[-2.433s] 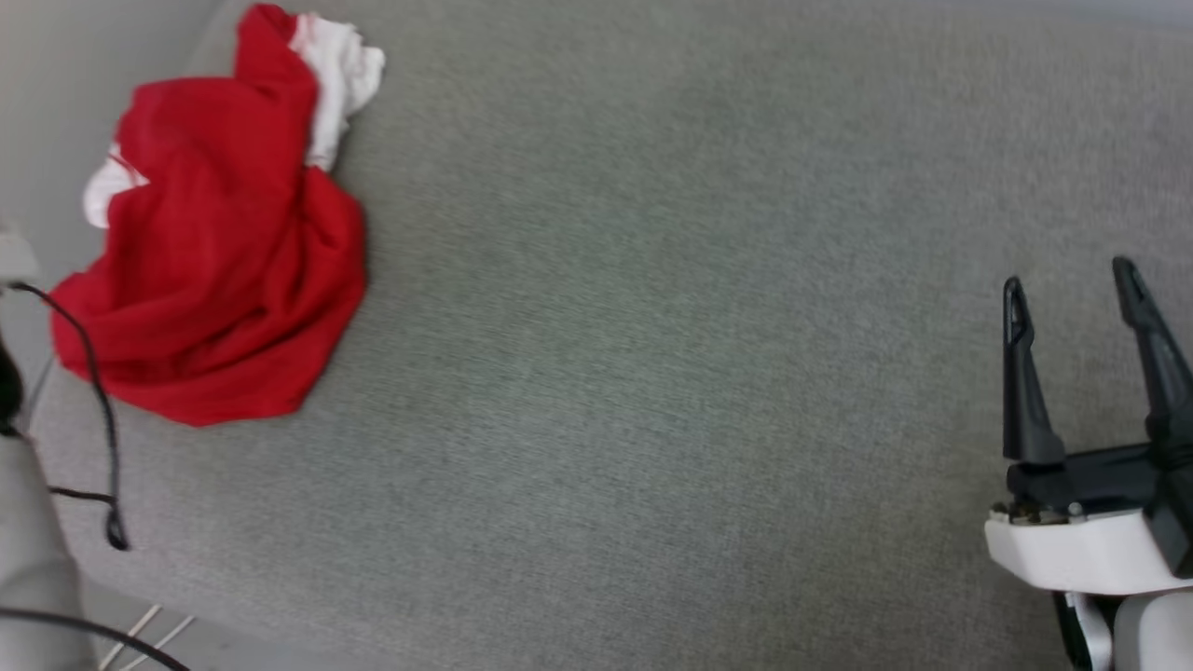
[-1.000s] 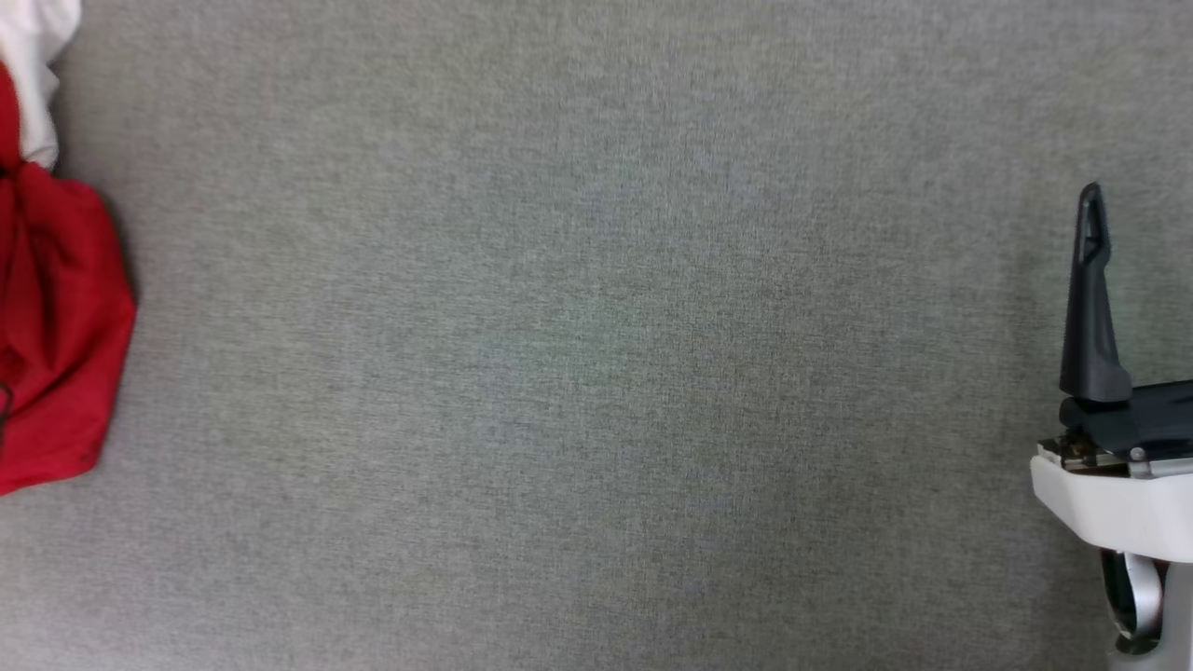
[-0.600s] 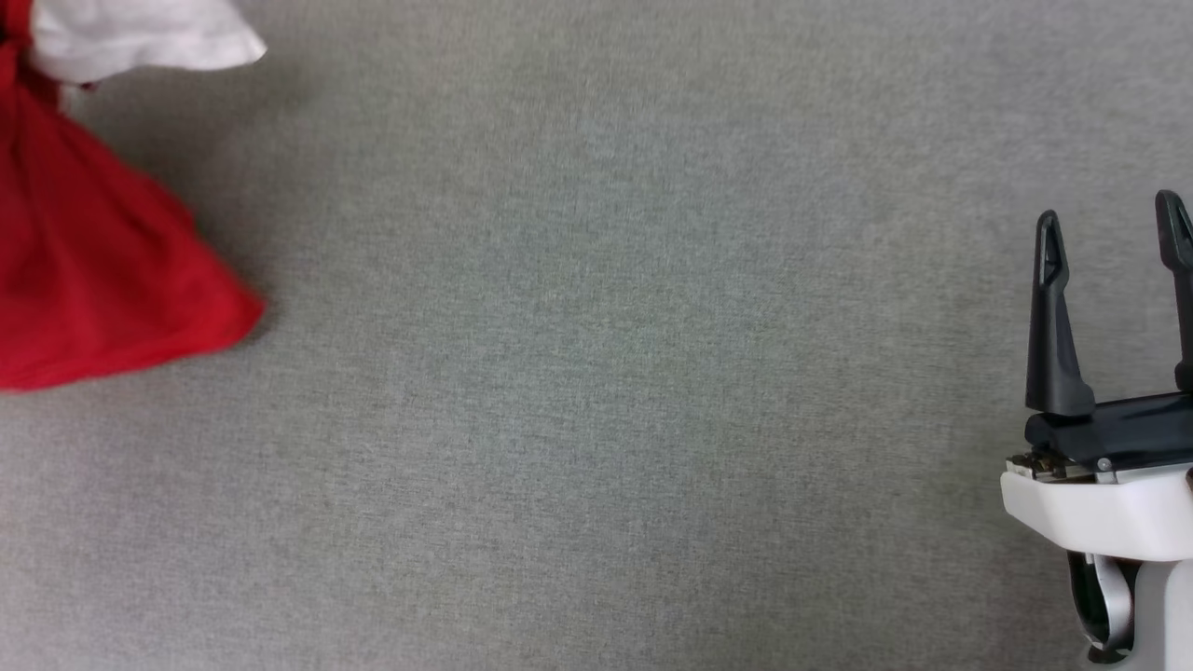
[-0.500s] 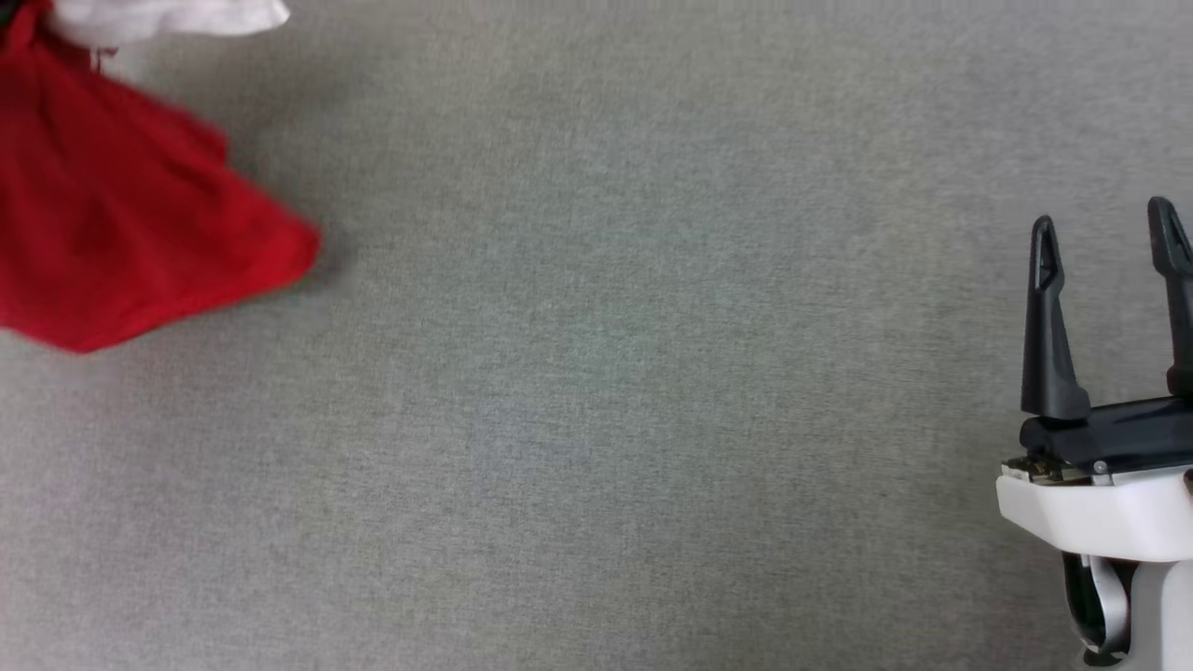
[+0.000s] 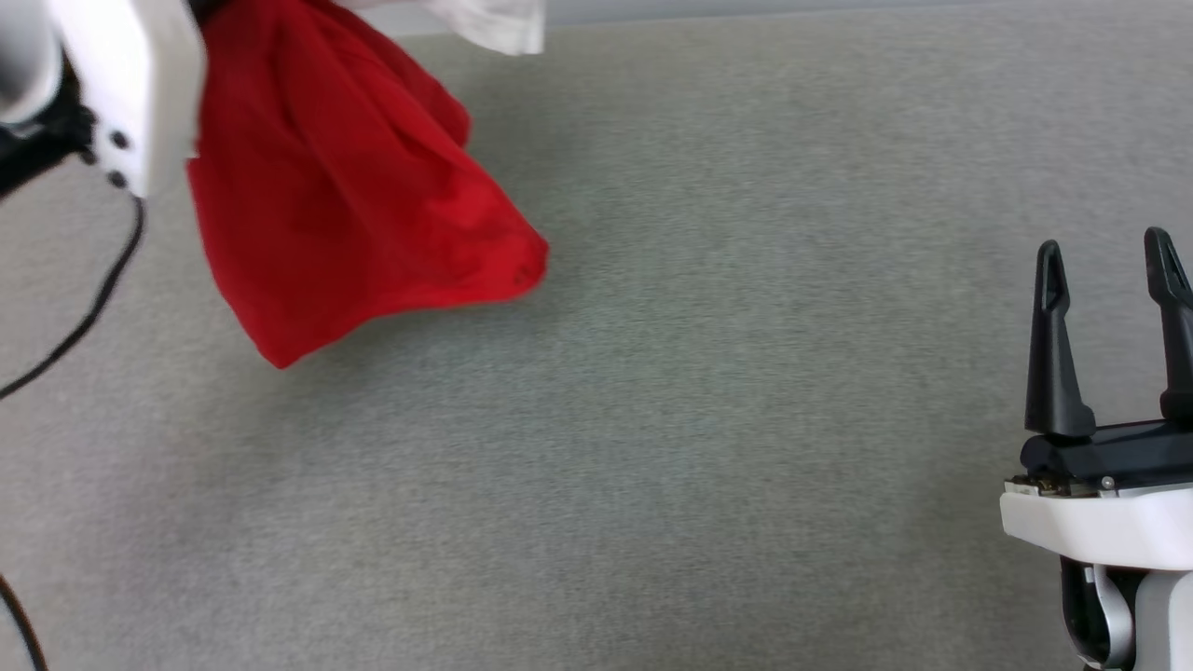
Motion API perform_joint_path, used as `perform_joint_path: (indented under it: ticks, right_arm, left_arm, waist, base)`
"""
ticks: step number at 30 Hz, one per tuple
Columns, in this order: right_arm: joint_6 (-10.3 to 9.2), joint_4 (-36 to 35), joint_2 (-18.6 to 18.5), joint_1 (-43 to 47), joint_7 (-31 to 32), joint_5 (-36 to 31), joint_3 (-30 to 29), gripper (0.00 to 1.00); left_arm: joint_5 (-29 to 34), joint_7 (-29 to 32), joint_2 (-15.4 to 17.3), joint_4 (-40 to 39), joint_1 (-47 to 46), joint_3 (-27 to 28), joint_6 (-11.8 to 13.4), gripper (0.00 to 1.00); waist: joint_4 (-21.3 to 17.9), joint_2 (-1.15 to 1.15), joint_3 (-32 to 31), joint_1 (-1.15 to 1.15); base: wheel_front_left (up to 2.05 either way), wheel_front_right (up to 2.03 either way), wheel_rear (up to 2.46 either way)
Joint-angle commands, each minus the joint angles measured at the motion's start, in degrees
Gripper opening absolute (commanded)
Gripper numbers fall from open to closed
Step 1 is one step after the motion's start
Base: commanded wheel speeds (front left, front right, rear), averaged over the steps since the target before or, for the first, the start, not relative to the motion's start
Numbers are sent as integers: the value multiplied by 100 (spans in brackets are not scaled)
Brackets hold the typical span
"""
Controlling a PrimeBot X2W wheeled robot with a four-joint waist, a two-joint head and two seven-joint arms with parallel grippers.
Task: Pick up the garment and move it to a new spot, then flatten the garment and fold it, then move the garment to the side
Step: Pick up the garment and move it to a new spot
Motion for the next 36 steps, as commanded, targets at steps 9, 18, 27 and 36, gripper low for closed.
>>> perform_joint_path:
  ticks: [9,18,27,36]
  right_arm:
    - [-2,40,14,13,-12,214,-24,100]
    - [-2,58,14,-75,-12,275,7,100]
    - [-2,120,14,-84,-12,269,50,100]
    - [-2,234,14,43,-12,162,59,100]
  left_arm:
    - [98,27,-616,-575,-257,-858,1,0]
    - [126,-511,-1435,-161,592,-2326,1,0]
    - [197,-741,-2048,777,1662,-2848,1,0]
    - [591,-1868,-2521,1347,1766,-2806,1,100]
  waist:
    - [-697,0,-7,1]
    - [-1037,0,247,1]
    - [-1069,0,459,1]
    - [-856,0,142,1]
  base:
    - [0,0,0]
    - [0,0,0]
    - [0,0,0]
    - [0,0,0]
